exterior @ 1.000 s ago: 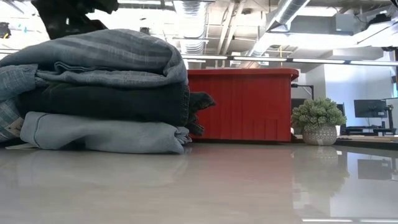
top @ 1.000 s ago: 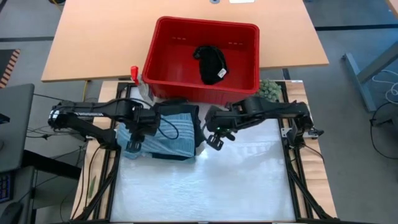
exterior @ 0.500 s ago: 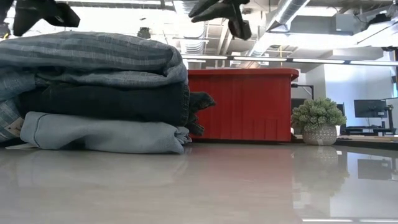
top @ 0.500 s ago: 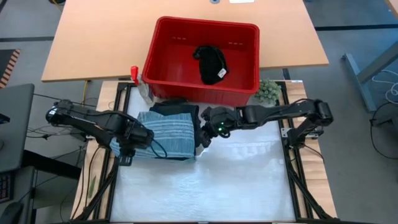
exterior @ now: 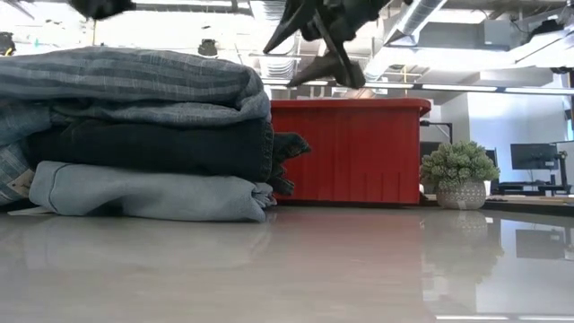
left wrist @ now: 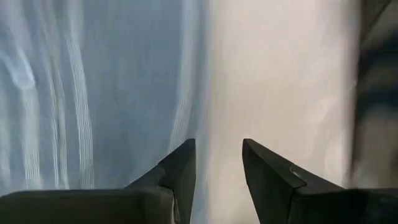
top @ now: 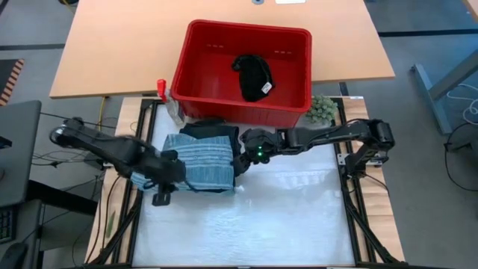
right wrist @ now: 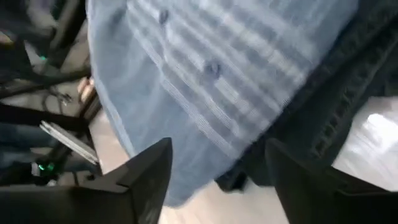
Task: Fold laundry
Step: Fold the blue shirt from the red laundry bin
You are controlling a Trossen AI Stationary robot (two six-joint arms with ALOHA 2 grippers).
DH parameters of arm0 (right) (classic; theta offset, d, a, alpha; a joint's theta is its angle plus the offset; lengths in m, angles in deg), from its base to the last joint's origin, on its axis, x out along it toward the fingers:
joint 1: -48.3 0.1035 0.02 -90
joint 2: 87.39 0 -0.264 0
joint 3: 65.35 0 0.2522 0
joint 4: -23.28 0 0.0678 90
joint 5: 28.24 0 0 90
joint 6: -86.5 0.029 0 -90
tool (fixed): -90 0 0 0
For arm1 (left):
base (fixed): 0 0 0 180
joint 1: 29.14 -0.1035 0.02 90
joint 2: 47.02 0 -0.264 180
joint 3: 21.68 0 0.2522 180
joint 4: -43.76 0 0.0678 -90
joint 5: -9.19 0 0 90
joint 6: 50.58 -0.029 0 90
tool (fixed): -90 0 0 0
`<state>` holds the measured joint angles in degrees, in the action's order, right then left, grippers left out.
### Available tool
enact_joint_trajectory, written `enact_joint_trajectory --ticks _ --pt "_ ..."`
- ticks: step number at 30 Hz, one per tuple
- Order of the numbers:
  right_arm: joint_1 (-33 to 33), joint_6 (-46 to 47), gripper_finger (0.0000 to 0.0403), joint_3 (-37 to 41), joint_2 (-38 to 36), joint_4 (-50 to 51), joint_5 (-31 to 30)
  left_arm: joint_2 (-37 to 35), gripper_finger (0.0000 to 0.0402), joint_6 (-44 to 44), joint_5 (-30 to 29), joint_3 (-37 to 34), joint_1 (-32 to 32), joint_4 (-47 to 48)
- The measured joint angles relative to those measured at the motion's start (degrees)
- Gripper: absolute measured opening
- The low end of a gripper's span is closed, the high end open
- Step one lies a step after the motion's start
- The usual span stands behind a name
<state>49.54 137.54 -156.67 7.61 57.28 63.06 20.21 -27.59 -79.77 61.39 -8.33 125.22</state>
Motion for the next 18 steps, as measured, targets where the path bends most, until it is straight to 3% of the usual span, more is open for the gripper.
enact_joint_trajectory --ticks 3,6,8,12,18 --pt "1.13 -0.76 0.0298 0.15 0.0 -0.43 0.04 -6.2 0.0119 3.08 -7.26 -0.81 2.79 -8.88" --pt "1.47 -0.75 0.0303 0.0 -0.18 -1.2 0.4 -9.95 0.0119 6.79 -16.31 -3.98 5.31 -9.76" --pt "0.74 0.11 0.0303 0.02 -0.11 -1.51 0.46 -11.16 0.0119 9.76 -19.26 -7.37 6.74 -9.7" --pt "-0.91 3.88 0.0303 0.07 -0.07 -2.54 -1.21 -11.5 0.0119 13.58 -17.42 -12.89 9.02 -9.67" --pt "-2.62 6.96 0.0303 2.57 -0.15 -5.68 -1.26 -10.83 0.0119 15.19 -16.79 -15.45 11.43 -9.65"
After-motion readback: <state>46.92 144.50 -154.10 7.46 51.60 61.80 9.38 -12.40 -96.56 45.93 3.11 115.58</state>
